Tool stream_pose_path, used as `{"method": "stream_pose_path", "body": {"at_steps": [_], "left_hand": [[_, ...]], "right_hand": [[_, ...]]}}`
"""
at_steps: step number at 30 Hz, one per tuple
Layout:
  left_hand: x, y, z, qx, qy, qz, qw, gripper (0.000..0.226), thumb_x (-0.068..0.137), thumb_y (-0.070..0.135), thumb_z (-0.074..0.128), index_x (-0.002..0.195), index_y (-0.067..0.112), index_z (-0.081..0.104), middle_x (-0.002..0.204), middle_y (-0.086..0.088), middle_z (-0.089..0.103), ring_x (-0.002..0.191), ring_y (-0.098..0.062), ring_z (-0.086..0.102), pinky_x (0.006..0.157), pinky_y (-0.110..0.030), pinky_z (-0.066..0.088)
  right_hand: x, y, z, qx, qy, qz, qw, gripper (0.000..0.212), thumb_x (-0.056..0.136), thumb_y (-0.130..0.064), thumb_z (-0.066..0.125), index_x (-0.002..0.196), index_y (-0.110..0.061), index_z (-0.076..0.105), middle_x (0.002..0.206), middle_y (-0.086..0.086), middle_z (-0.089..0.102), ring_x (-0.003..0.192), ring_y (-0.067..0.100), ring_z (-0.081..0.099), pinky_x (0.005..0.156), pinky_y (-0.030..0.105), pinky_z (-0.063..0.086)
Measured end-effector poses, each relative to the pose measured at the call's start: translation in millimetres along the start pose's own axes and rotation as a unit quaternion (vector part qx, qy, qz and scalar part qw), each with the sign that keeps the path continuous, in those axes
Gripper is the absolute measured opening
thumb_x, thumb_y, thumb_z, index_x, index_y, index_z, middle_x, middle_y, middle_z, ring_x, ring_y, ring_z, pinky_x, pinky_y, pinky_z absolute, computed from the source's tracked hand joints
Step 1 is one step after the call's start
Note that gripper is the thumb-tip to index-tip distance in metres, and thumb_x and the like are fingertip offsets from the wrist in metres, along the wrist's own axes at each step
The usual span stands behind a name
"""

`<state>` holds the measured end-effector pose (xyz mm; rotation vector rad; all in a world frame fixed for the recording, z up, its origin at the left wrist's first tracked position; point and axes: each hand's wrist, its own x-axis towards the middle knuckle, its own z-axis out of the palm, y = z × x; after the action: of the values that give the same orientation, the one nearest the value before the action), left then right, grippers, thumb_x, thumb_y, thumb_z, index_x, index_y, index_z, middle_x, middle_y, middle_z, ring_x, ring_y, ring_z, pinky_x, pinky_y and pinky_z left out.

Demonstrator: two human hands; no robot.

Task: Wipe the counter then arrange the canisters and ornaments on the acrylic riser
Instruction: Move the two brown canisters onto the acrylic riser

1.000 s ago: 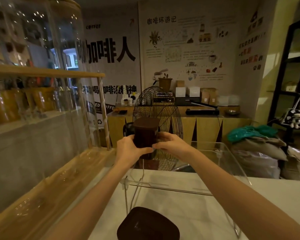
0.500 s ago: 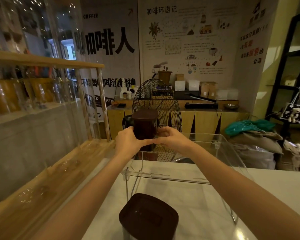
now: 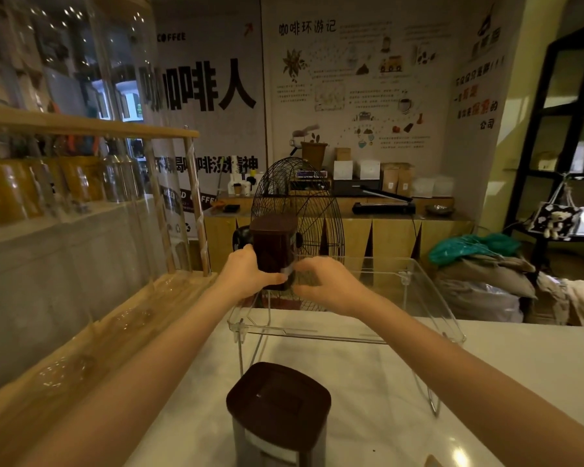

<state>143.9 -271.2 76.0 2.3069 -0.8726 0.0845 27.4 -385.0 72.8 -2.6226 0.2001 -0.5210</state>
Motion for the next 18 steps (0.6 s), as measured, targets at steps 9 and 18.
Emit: {"method": "stream_pose_path", "body": {"at_steps": [9, 18], "left_hand": [[-29, 6, -21, 0.123, -0.015, 0.016, 0.992, 0.068, 0.085, 0.042, 0.053, 0.137, 0.008, 0.027, 0.14, -0.017, 0.039, 0.127, -0.031, 0.039, 0.101, -0.041, 0.039], [-98, -7, -38, 0.179, -0.002, 0.177, 0.968, 0.052, 0.089, 0.047, 0.041, 0.134, 0.023, 0.038, 0.146, -0.001, 0.036, 0.134, -0.016, 0.032, 0.109, -0.034, 0.031]], "right_hand": [[-85, -13, -19, -0.081, -0.016, -0.096, 0.992, 0.033, 0.09, -0.027, 0.051, 0.122, -0.023, 0.052, 0.126, -0.005, 0.057, 0.117, 0.009, 0.047, 0.096, 0.023, 0.038], [-134, -9, -12, -0.137, -0.046, -0.102, 0.984, 0.033, 0.09, -0.027, 0.049, 0.124, -0.025, 0.048, 0.131, -0.006, 0.051, 0.124, 0.009, 0.04, 0.103, 0.023, 0.033]]}}
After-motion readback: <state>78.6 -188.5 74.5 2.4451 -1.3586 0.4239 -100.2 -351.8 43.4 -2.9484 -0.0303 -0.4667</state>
